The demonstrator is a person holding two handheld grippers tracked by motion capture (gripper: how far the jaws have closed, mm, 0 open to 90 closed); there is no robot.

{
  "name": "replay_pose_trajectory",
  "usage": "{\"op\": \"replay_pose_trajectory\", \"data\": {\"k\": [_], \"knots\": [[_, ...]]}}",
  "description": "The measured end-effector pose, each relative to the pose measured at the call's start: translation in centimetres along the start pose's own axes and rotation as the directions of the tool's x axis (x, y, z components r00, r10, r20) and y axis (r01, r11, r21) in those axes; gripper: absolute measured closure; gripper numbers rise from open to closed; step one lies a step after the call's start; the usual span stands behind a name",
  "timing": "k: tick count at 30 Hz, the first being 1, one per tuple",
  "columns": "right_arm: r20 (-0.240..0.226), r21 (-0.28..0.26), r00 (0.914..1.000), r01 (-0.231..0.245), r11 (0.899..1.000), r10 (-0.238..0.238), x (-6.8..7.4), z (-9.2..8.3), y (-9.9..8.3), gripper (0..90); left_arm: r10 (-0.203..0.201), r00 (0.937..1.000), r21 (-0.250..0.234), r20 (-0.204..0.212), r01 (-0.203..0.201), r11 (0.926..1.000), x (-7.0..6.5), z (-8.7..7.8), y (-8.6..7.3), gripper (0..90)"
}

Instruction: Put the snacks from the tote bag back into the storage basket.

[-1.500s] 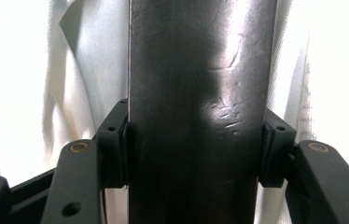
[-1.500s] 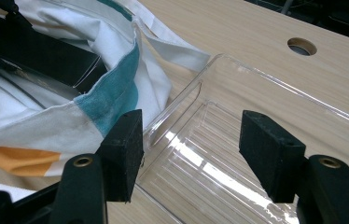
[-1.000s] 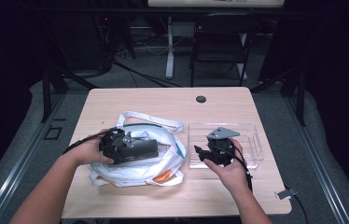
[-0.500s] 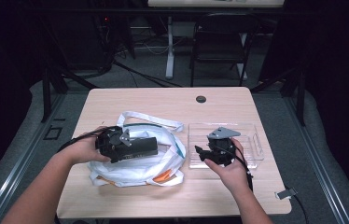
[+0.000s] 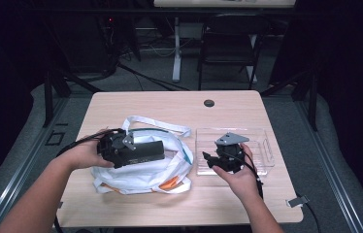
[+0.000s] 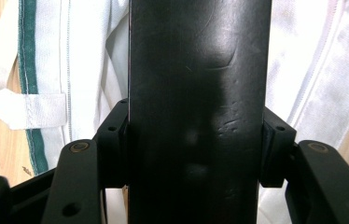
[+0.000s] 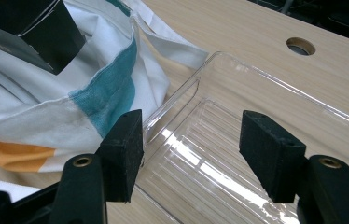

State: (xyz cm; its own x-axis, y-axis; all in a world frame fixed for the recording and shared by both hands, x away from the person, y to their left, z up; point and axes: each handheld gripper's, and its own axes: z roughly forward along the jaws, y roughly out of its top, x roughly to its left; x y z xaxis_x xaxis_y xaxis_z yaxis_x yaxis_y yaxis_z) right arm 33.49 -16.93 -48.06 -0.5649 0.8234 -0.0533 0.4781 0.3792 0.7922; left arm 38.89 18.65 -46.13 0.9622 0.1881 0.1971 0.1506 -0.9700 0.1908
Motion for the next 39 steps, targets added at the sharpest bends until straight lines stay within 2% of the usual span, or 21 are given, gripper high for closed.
{"op": "replay_pose_trajectory", "data": {"k": [6,8,16,17,20,22,28,29,31,33,34,38,39], "knots": [[0.011,0.01,0.9998,0.016,1.0,-0.016,0.0,0.2,-0.1,40.0,-0.003,1.0,-0.02,0.009,0.003,0.9998,0.0,-0.7,0.1,42.9],[0.004,0.022,0.9998,0.018,1.0,-0.018,-0.1,0.2,-0.1,40.0,-0.007,0.9999,-0.028,0.008,0.007,0.9996,0.0,-0.8,0.1,42.9],[-0.015,0.012,0.9998,0.014,1.0,-0.014,0.0,0.3,-0.2,39.6,-0.008,0.9999,-0.039,0.009,0.008,0.9992,0.0,-1.9,0.3,42.9],[-0.021,0.027,0.999,0.039,0.999,-0.039,0.0,0.3,-0.2,41.6,-0.007,0.9999,-0.042,0.009,0.007,0.9991,0.0,-2.0,0.3,42.9],[-0.014,0.022,0.998,0.062,0.998,-0.061,0.0,0.4,-0.2,42.0,-0.004,1.0,-0.046,0.008,0.004,0.9989,-0.1,-2.5,0.5,42.9],[-0.027,0.014,0.9948,0.098,0.995,-0.098,0.1,0.5,-0.2,41.8,0.003,1.0,-0.047,0.008,-0.002,0.9989,-0.3,-3.0,0.7,42.9],[-0.042,0.038,0.9904,0.133,0.99,-0.132,0.4,0.6,-0.2,41.1,0.016,0.9999,-0.061,0.007,-0.015,0.998,-0.7,-3.7,1.3,42.9],[-0.051,0.024,0.9862,0.159,0.987,-0.157,0.5,0.6,-0.2,40.7,0.021,0.9998,-0.069,0.008,-0.02,0.9974,-0.8,-3.9,1.5,42.9],[-0.055,0.015,0.9829,0.177,0.984,-0.176,0.6,0.6,-0.2,40.9,0.016,0.9998,-0.077,0.013,-0.015,0.9969,-0.8,-4.2,1.8,42.9],[-0.058,0.015,0.9818,0.182,0.983,-0.181,0.6,0.6,-0.2,41.2,0.02,0.9997,-0.077,0.012,-0.019,0.9969,-0.8,-4.3,1.9,43.0],[-0.073,0.008,0.9812,0.18,0.984,-0.179,0.5,0.5,0.0,42.0,0.022,0.9997,-0.083,0.009,-0.021,0.9963,-0.8,-4.4,2.1,42.9],[-0.067,-0.003,0.9815,0.18,0.984,-0.179,0.6,0.3,0.2,41.5,0.033,0.9994,-0.075,0.01,-0.032,0.9967,-0.7,-4.6,2.8,42.9],[-0.068,-0.004,0.9775,0.2,0.98,-0.2,0.7,0.3,0.1,41.4,0.032,0.9994,-0.071,0.011,-0.031,0.997,-0.7,-4.7,2.9,42.9]]}}
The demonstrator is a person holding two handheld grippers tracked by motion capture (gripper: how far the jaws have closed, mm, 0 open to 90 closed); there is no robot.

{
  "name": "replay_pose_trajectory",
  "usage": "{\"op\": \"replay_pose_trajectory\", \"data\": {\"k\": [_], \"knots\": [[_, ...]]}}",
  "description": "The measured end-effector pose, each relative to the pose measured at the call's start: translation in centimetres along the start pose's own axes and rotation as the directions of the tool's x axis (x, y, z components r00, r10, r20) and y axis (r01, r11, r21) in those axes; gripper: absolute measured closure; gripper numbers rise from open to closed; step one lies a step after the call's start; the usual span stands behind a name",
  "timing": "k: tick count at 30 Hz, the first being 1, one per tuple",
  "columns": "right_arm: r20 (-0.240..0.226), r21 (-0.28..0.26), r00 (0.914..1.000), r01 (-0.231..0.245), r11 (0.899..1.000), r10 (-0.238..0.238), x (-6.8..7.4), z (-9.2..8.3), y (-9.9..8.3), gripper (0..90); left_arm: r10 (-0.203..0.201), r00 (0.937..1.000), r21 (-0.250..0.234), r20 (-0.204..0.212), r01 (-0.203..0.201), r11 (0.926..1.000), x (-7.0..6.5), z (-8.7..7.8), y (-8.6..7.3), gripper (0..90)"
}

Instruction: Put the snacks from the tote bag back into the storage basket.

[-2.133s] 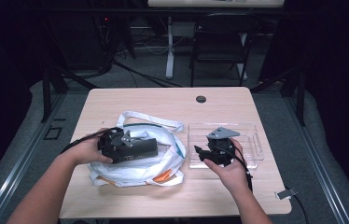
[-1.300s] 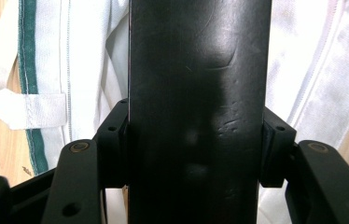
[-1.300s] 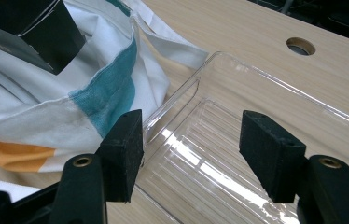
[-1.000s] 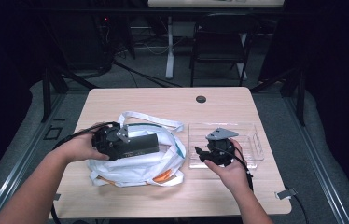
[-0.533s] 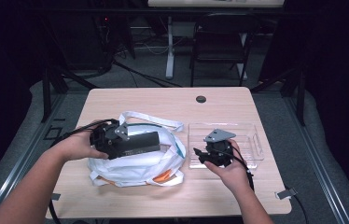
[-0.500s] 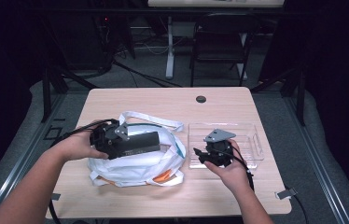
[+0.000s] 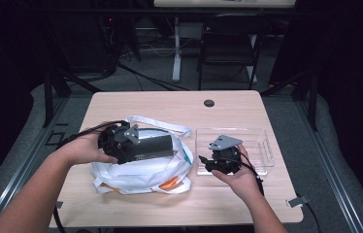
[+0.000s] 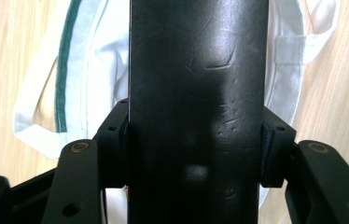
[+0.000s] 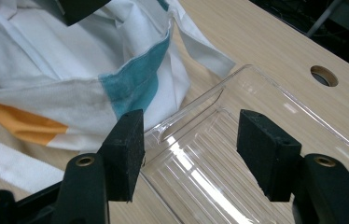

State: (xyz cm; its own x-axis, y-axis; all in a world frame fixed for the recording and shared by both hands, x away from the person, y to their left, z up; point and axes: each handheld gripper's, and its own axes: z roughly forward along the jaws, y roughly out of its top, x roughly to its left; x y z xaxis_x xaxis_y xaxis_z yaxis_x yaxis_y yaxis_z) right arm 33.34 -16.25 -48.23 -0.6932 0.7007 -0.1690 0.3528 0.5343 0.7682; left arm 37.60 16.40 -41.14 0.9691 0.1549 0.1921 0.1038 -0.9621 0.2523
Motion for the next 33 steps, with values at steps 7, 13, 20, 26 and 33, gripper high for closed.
{"op": "replay_pose_trajectory", "data": {"k": [7,13,20,26,33], "knots": [[-0.018,0.046,0.9981,0.059,0.997,-0.059,-0.8,-0.9,0.2,40.0,0.014,0.9999,-0.02,-0.008,-0.014,0.9997,0.2,-0.4,1.4,43.0],[-0.063,0.07,0.9947,0.086,0.994,-0.081,-1.6,-1.7,0.7,37.0,0.025,0.9997,-0.022,-0.008,-0.025,0.9994,0.4,-0.4,2.4,43.0],[-0.118,0.128,0.9826,0.159,0.979,-0.144,-1.5,-1.4,1.2,33.6,0.037,0.9993,-0.021,-0.005,-0.037,0.9991,0.4,0.0,3.6,43.0],[-0.15,0.132,0.9708,0.207,0.969,-0.187,-1.2,-1.5,2.3,31.3,0.047,0.9989,-0.022,0.0,-0.047,0.9986,0.3,0.3,4.7,43.0],[-0.177,0.138,0.9594,0.245,0.96,-0.22,-1.6,-1.9,3.6,31.3,0.052,0.9987,-0.014,-0.001,-0.052,0.9986,0.2,0.5,5.5,43.0]]}}
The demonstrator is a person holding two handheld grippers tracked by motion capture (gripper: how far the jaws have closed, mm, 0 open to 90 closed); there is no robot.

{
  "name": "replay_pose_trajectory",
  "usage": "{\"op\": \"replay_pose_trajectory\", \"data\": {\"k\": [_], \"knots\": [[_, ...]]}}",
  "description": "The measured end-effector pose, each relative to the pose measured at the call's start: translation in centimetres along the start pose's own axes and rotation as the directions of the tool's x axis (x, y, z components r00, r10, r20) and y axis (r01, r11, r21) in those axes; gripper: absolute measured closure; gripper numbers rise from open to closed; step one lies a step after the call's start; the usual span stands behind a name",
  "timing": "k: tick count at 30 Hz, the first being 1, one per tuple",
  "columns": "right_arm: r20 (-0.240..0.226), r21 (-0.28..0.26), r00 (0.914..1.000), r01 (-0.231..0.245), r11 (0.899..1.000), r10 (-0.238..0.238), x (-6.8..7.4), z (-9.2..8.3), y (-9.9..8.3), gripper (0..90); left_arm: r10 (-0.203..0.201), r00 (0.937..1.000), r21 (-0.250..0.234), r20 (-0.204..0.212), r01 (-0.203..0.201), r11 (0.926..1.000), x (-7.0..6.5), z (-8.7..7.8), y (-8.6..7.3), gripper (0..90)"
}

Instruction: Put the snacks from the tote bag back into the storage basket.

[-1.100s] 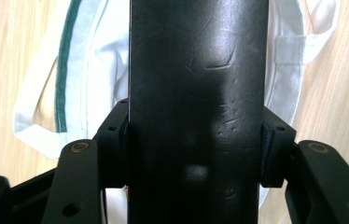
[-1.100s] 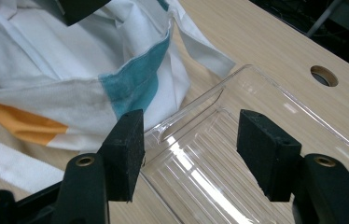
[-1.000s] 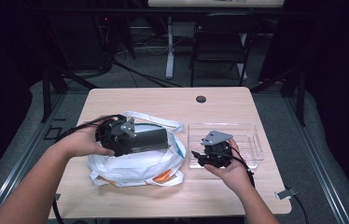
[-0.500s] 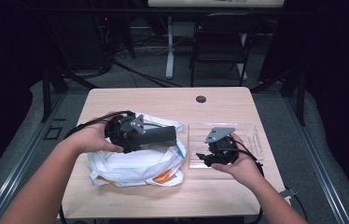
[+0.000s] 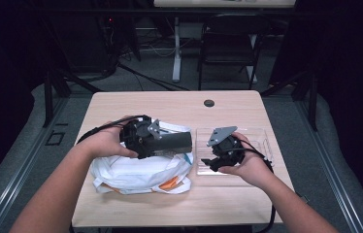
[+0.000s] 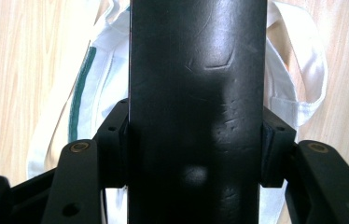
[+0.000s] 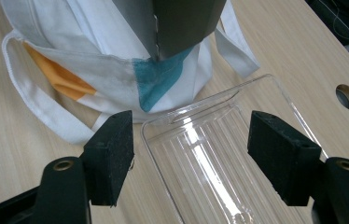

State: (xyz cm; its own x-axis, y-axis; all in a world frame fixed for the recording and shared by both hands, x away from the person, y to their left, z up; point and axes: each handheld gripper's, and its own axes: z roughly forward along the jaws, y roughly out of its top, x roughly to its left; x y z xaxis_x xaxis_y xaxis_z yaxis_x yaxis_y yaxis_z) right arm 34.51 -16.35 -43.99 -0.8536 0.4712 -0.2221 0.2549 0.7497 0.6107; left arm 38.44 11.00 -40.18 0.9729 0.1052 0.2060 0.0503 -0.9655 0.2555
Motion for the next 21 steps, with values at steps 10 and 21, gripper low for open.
{"op": "replay_pose_trajectory", "data": {"k": [10,21], "knots": [[-0.048,0.034,0.997,0.063,0.997,-0.061,-0.4,-0.4,0.6,33.8,-0.005,1.0,0.01,0.004,0.005,0.9999,0.0,0.2,0.7,43.0],[-0.037,0.018,0.9937,0.107,0.994,-0.106,-1.1,-0.9,1.7,25.7,0.01,0.9999,0.015,0.008,-0.01,0.9998,0.0,0.6,1.7,43.0]]}}
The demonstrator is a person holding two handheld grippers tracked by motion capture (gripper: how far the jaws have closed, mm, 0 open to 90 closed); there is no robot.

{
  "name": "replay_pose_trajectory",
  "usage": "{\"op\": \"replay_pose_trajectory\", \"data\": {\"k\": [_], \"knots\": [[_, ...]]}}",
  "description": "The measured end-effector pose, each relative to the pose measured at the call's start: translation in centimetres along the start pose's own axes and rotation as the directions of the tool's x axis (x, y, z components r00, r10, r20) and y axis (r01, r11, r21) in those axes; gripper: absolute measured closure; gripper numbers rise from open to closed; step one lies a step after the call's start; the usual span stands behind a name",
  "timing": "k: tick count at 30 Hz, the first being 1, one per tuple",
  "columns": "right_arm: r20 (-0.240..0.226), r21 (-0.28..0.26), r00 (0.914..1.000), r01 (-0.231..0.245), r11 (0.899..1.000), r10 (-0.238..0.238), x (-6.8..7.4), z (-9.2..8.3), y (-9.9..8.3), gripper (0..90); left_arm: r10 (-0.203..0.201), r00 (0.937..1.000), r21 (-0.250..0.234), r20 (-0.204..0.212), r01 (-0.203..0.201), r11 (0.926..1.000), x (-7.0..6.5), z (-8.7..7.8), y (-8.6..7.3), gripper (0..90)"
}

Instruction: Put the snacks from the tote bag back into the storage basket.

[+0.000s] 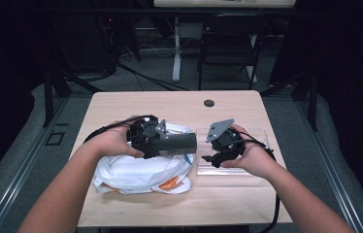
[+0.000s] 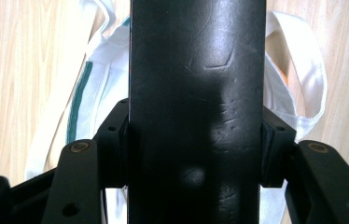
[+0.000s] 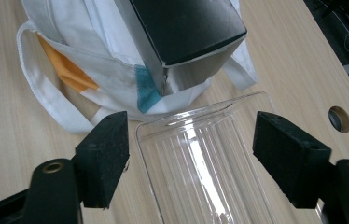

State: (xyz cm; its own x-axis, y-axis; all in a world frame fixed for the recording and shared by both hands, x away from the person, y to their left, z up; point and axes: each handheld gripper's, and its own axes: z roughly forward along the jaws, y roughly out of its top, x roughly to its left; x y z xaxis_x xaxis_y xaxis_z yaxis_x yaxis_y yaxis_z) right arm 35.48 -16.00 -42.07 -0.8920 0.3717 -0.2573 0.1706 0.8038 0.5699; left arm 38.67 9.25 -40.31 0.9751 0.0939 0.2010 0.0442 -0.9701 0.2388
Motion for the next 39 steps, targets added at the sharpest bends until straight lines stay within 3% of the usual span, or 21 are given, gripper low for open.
{"op": "replay_pose_trajectory", "data": {"k": [11,19,28,34,36,39], "knots": [[-0.014,0.037,0.9958,0.09,0.995,-0.09,-0.1,0.3,1.3,19.0,0.028,0.9996,-0.005,0.009,-0.028,0.9996,-0.3,0.5,1.3,43.0],[-0.042,0.031,0.9942,0.1,0.994,-0.099,0.2,1.1,1.8,19.1,0.043,0.999,-0.014,0.015,-0.043,0.999,-0.5,0.6,1.8,43.0],[-0.041,0.034,0.9932,0.11,0.993,-0.109,0.0,1.3,2.2,21.6,0.07,0.9973,-0.034,0.019,-0.07,0.997,-0.9,0.9,2.6,42.9],[-0.078,0.043,0.9917,0.106,0.993,-0.102,-0.1,1.7,2.2,26.0,0.09,0.9958,-0.045,0.021,-0.089,0.9951,-1.2,1.1,3.4,43.0],[-0.079,0.023,0.9938,0.081,0.996,-0.079,0.1,1.9,2.1,26.1,0.097,0.9951,-0.048,0.02,-0.096,0.9942,-1.3,1.2,3.6,43.0],[-0.093,0.041,0.9907,0.104,0.994,-0.1,0.1,2.0,2.2,26.5,0.1,0.9948,-0.056,0.021,-0.099,0.9935,-1.4,1.2,3.8,43.0]]}}
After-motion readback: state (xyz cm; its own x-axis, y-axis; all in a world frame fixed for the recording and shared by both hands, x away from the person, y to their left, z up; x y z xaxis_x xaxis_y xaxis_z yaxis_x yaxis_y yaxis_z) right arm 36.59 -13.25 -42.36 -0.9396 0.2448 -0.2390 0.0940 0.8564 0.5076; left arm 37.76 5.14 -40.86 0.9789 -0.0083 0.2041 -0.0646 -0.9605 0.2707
